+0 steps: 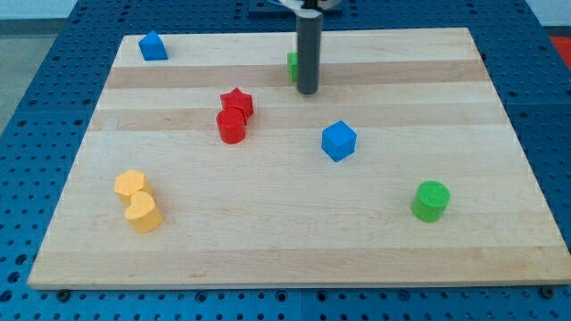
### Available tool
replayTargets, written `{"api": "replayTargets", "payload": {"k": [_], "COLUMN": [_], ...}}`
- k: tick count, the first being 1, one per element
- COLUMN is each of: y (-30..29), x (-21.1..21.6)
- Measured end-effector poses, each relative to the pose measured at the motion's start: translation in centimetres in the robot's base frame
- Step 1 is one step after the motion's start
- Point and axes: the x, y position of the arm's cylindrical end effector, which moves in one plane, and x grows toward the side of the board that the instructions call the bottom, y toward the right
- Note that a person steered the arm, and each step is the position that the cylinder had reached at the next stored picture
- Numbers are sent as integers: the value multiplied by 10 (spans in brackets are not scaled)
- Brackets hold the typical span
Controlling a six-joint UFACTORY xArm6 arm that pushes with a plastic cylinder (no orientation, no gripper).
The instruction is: Push the green star to the top center of the board
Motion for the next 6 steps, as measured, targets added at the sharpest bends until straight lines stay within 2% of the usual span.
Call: {"api": "replayTargets", "payload": {"k": [1,3,4,5,6], "y": [-37,-39,-31,13,31], "x": [-5,-34,-2,25,10]}}
